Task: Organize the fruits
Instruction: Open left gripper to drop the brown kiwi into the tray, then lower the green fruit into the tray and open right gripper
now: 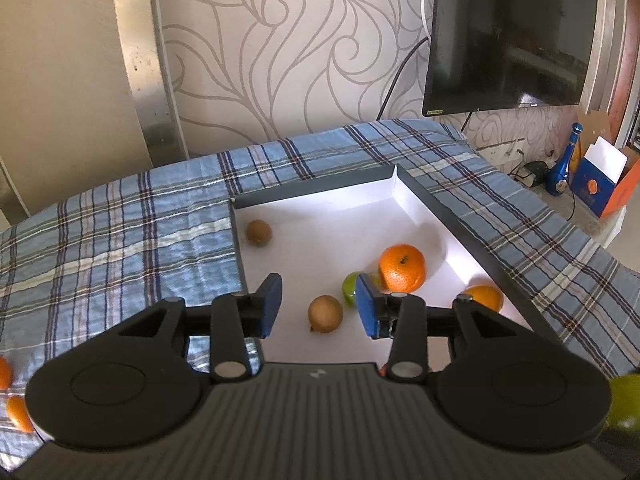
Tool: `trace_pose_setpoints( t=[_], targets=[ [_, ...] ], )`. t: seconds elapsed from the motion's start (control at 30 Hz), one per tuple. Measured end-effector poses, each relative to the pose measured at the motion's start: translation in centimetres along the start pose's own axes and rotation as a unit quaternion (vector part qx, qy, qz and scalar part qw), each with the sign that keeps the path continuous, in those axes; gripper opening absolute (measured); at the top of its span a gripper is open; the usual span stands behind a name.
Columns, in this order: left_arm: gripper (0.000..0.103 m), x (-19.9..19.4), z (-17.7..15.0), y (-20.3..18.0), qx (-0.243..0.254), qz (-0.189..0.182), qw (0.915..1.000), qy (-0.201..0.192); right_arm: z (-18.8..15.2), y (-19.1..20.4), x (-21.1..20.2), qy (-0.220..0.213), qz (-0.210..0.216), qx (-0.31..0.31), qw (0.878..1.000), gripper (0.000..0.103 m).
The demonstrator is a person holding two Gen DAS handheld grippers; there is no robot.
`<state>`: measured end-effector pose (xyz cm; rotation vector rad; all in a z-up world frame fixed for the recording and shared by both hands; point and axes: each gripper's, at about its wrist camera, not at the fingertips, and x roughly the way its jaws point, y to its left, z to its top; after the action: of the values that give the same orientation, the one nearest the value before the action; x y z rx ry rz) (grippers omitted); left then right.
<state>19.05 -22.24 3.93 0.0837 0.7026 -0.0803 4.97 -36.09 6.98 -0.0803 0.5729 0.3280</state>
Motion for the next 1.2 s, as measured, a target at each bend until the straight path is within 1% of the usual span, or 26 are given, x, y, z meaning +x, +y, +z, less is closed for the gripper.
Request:
trace_pose_setpoints(
  t=[0.23, 0.5, 0.73, 0.97, 1.2],
  targets=[
    [0.046, -2.2, -0.6, 1.5, -0.015, 0.000, 0.9999, -0.006, 0.2, -0.4, 1.5, 0.001, 0.002, 0.014, 1.000, 0.028],
    [0.047, -5.0, -1.8, 3.0, -0.029, 0.003, 0.9995, -0.013, 0.6, 0.1, 4.7, 0.012, 0.005, 0.004, 1.000, 0.028],
    [0.051, -7.0, -2.8, 4.3, -0.041, 0.014, 0.9989, -0.016, 1.1, 0.6, 6.7, 0.015, 0.005, -0.005, 1.000, 0.028],
    [0.051, -8.4, -3.6, 5.0, -0.051, 0.017, 0.9984, -0.015, 1.4, 0.3, 8.1, 0.018, 0.001, -0.004, 1.000, 0.028],
    [0.052, -9.5, -4.6, 5.1, -0.049, 0.016, 0.9985, -0.017, 1.5, 0.0, 9.1, 0.024, -0.005, -0.003, 1.000, 0.029]
  ],
)
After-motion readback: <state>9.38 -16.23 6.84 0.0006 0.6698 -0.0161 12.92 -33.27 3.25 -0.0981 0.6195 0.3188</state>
